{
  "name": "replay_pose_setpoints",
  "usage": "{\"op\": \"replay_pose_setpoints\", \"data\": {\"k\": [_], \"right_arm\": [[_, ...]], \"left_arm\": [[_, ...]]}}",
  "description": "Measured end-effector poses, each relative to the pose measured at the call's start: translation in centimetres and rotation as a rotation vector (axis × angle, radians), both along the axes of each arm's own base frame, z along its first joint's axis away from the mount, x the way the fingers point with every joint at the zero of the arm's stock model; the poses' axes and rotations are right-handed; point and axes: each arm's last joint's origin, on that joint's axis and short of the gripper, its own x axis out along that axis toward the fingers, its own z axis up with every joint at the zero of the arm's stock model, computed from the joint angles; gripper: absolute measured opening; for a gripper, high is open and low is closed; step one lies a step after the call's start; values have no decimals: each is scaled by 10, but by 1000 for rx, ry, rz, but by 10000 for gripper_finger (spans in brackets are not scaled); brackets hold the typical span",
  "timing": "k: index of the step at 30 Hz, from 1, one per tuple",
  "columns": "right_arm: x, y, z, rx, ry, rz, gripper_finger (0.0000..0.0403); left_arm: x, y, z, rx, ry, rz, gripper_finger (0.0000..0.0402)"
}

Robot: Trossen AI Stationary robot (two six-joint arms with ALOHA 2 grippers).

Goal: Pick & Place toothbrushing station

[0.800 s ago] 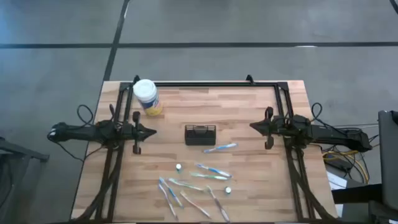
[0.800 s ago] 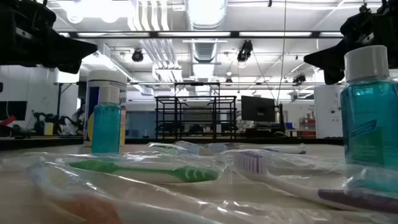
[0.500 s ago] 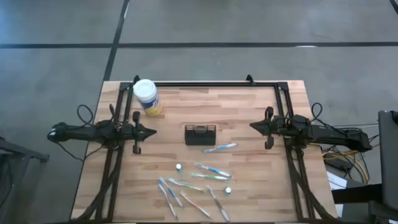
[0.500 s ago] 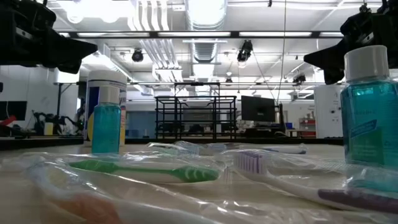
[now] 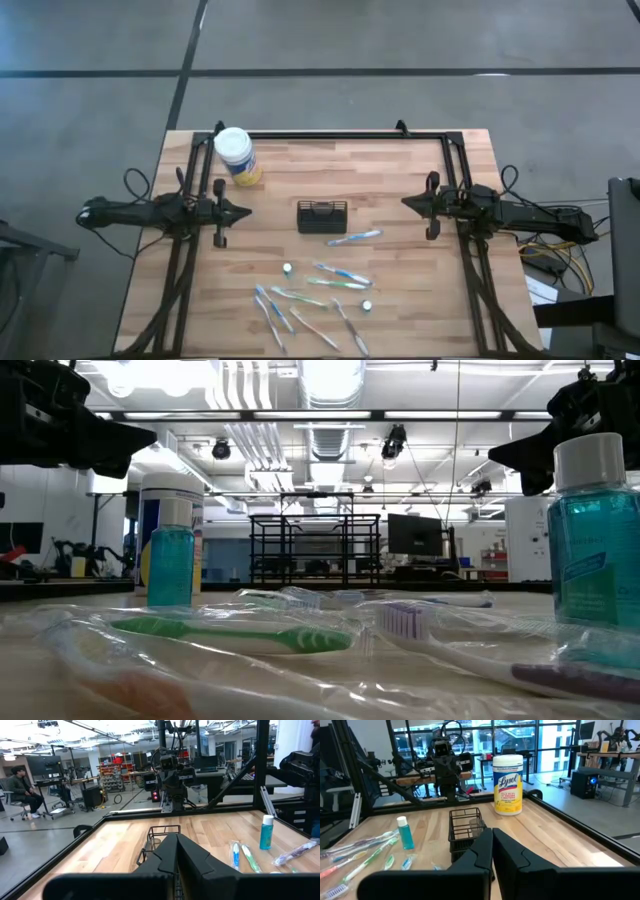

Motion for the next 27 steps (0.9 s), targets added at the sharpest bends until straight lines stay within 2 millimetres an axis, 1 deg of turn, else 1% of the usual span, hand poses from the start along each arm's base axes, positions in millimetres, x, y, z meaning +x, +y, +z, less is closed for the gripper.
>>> {"op": "replay_pose_setpoints", "data": {"k": [14,19,27], "right_arm": [[0,0,0,-2,0,0,8],[0,0,1,-29,-10,-1,8],[0,0,6,21,-66,1,8]], "left_arm": [[0,0,0,0,1,0,14],[0,0,0,0,-2,0,14],[0,0,0,-26,-5,-2,14]]}}
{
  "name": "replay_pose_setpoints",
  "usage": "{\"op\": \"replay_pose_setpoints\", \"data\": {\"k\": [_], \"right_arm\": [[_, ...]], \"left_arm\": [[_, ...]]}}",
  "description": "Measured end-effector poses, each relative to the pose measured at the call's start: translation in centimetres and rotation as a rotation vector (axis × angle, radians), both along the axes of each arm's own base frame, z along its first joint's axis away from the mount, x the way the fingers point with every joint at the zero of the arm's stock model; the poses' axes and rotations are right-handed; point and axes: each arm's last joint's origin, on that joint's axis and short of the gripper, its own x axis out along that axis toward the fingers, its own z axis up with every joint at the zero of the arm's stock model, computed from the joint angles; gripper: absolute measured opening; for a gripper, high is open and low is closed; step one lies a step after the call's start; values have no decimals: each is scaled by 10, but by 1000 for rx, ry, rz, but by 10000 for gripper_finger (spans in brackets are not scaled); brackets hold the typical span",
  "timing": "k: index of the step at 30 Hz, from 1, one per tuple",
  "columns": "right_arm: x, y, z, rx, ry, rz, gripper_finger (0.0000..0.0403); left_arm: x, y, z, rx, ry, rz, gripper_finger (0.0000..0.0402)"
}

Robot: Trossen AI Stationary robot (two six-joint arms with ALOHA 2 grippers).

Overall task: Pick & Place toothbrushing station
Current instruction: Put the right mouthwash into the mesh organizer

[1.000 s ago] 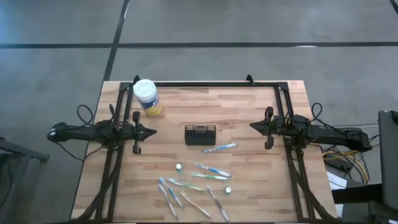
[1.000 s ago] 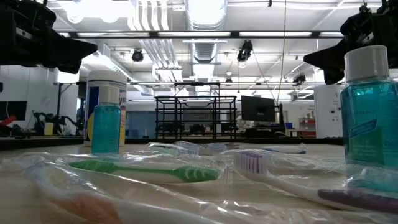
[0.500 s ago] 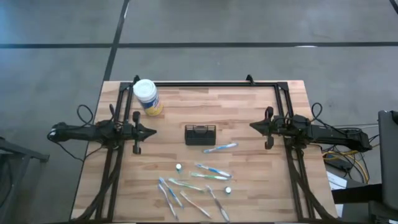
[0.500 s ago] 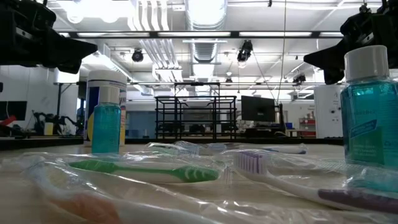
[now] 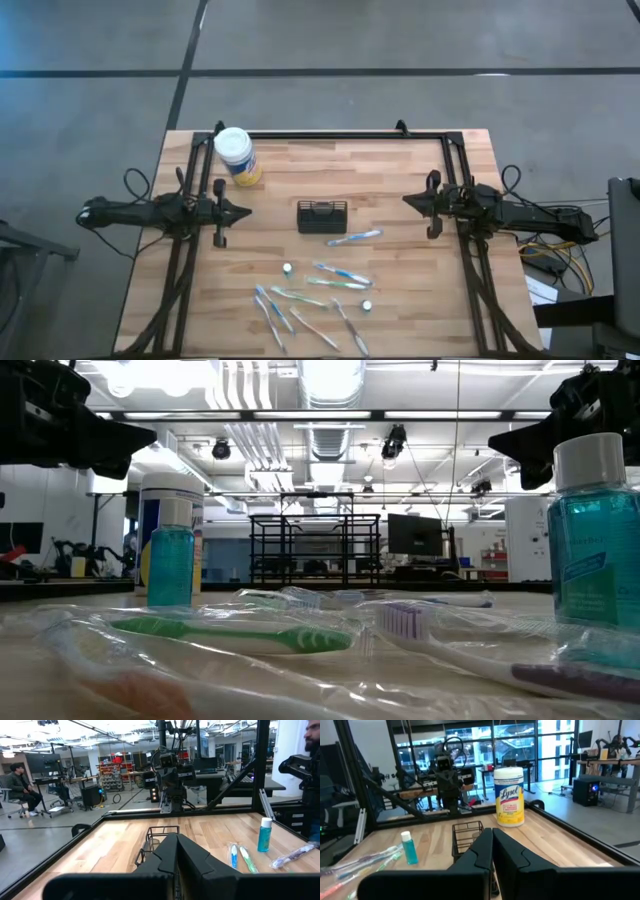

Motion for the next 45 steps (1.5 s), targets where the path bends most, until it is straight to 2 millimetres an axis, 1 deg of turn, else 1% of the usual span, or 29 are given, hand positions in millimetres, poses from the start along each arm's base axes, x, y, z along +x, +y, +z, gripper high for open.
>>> {"op": "replay_pose_setpoints", "data": {"k": [9,11,16,19,23,28,33,36,39,45], "right_arm": [[0,0,-1,-2,9,0,8],[0,0,1,-30,-10,-14,8],[-2,0,19,-79,-189,-37,8],[-1,-1,36,-101,-192,-41,8],[10,2,67,-139,-80,-9,9],[36,9,110,-204,116,75,9],[63,19,147,-101,365,152,15],[80,28,160,-40,522,195,36],[99,43,172,-8,632,246,70],[136,79,183,8,841,300,142]], "left_arm": [[0,0,0,-3,-2,0,14],[0,0,0,-3,-2,0,14],[0,0,0,2,-1,0,14],[0,0,0,2,-2,1,14],[0,0,0,1,-2,0,14],[0,0,0,0,-2,0,14],[0,0,0,-7,-2,0,14],[0,0,0,-15,-3,-1,14],[0,0,0,-35,-4,-2,14],[0,0,0,-64,-6,-4,14]]}}
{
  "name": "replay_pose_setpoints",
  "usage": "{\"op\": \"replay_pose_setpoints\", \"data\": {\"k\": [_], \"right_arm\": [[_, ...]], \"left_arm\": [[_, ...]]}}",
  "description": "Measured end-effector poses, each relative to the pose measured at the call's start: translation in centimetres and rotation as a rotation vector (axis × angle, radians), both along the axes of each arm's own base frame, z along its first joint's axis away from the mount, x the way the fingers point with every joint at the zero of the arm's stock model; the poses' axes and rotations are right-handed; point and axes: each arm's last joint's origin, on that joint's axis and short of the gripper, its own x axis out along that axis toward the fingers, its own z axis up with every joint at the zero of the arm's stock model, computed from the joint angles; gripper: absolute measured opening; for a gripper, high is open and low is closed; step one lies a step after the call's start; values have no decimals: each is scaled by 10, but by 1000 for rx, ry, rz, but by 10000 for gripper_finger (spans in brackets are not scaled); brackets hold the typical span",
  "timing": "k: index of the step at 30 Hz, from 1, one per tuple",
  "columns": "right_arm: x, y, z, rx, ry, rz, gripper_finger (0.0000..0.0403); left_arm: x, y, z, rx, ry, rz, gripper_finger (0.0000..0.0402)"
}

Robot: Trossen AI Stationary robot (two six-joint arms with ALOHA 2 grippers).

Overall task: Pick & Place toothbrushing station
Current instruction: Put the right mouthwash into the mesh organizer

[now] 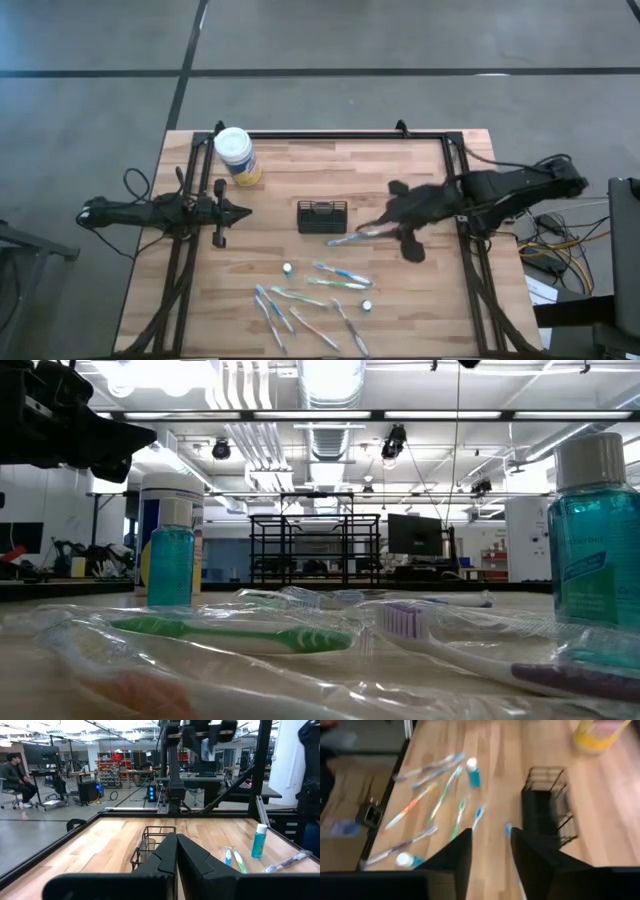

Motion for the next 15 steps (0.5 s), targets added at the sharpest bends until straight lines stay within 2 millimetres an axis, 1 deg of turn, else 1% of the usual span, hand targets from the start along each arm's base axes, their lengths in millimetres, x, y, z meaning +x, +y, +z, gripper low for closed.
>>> {"op": "replay_pose_setpoints", "data": {"k": [4,8,11,15], "right_arm": [[24,31,-3,-11,139,49,176],[49,64,-9,-27,216,98,203],[61,81,-11,-36,301,90,225],[74,96,-16,-24,429,28,253]], "left_arm": [[0,0,0,-1,0,0,14],[0,0,0,-1,0,0,14],[0,0,0,-1,0,0,14],[0,0,0,-1,0,0,14]]}}
